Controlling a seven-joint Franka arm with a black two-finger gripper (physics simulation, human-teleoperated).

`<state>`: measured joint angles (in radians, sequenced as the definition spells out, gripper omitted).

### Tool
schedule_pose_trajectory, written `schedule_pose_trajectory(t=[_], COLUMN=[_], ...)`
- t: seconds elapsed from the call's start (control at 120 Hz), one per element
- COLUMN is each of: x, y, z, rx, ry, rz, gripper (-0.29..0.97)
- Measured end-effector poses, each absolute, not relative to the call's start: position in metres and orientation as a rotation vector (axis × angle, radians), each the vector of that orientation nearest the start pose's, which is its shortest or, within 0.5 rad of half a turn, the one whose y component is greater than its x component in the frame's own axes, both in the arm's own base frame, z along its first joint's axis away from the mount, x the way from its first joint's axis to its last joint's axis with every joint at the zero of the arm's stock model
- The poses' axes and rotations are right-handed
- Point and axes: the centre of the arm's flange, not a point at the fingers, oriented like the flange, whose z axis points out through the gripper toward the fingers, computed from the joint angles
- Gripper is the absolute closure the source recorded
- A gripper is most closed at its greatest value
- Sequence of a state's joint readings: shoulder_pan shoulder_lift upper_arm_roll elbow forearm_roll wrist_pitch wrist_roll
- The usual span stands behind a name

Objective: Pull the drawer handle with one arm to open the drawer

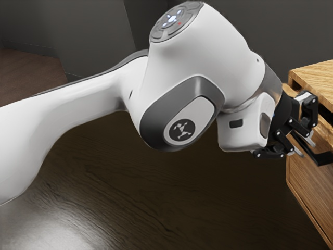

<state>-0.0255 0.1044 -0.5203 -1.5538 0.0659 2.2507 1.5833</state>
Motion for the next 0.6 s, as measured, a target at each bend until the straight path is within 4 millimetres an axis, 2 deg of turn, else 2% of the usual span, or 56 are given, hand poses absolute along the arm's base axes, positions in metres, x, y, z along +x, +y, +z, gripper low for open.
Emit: schedule_pose_trajectory(t=[0.233,0.6], x=[0.533,0.519], y=[-0.304,-0.291], z=[0.661,0.659], rx=[-1.338,-1.383], ry=[2.372,2.340], rz=[-0.697,-0.650], gripper=[0.65,0.65])
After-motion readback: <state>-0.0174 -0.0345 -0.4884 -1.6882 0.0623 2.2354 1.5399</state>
